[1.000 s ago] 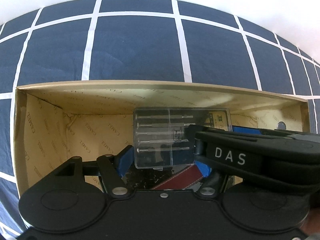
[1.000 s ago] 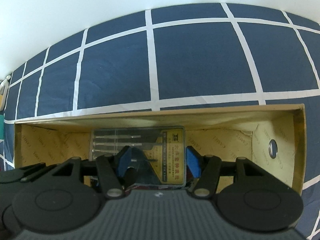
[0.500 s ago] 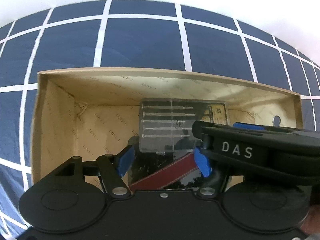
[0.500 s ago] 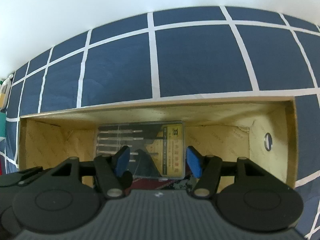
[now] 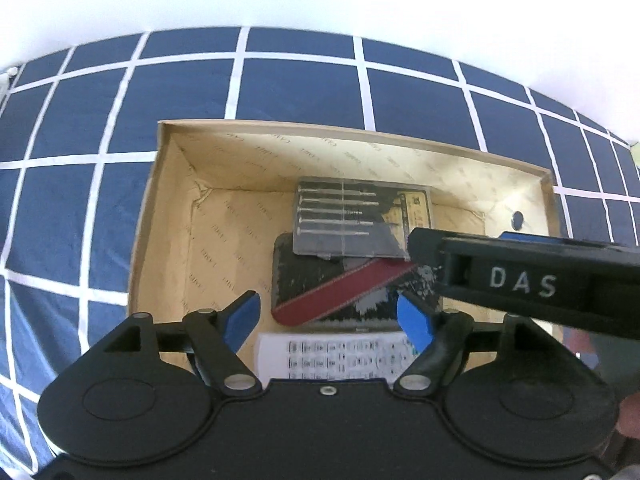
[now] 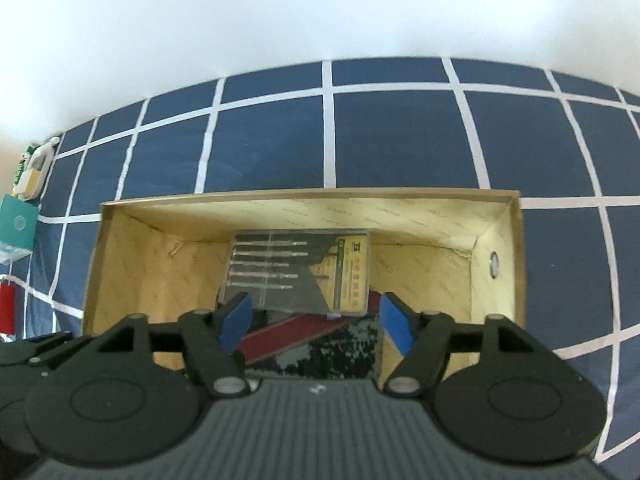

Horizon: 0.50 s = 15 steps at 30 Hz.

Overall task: Organize objects
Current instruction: 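Lower the screwdriver set case into the box onto the case and open the right gripper, then withdraw the right gripper from the box toward the white air-conditioner remote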

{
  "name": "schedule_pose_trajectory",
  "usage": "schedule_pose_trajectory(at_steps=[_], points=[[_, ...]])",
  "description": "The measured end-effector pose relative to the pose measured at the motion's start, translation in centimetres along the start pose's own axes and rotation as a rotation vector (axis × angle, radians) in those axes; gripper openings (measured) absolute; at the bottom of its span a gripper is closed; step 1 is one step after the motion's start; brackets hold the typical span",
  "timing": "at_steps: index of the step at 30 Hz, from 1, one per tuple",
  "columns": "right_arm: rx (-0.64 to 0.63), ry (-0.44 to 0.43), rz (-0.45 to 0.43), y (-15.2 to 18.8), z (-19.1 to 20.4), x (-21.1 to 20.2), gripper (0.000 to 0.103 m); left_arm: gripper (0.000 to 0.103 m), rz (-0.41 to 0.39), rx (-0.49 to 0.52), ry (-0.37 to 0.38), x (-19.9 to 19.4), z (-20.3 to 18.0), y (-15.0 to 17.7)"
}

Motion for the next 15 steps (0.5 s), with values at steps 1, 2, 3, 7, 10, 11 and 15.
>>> schedule_pose_trajectory(at_steps=[1, 2, 3, 7, 10, 11, 15], points=[[-0.003, -0.001, -0.007, 0.2, -0.1, -0.5, 0.079, 0.078, -0.006, 0.0, -0.004, -0.4, -0.1, 0.3], [-0.003, -0.002, -0.014, 0.4, -0.1, -1.0, 0.08, 0.081, -0.013, -0.002, -0.008, -0.9, -0.2, 0.5], [-0.002, -0.005, -0.022, 0.6, -0.2, -1.5, 0.082, 0.082, -0.021, -0.004, -0.011, -1.5, -0.4, 0.9], [-0.01, -0.012, -0.05, 1.7, -0.8, -3.9, 0.091, 0.086, -0.032, -0.015, -0.01, -3.2, -1.0, 2.3], [-0.012, -0.01, -0.065, 2.7, -1.3, -5.6, 0.095, 0.092, -0.057, 0.0, -0.034, -4.7, -1.8, 3.4], [-0.012, -0.01, -0.074, 2.9, -1.5, -6.3, 0.096, 0.094, -0.064, 0.004, -0.04, -5.1, -2.1, 3.7], [-0.004, -0.012, -0.098, 4.0, -2.5, -8.5, 0.099, 0.097, -0.083, 0.005, -0.052, -6.7, -3.2, 5.2]])
Point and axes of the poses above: each gripper's, at about its wrist camera, not at the fingertips, and x roughly the way its jaws point, z to its left, y to its underside, the point moved 8 cm from there along x, roughly the way its jaws point, and after that the axes turned 2 degrees about y, right-handed, at the moved point
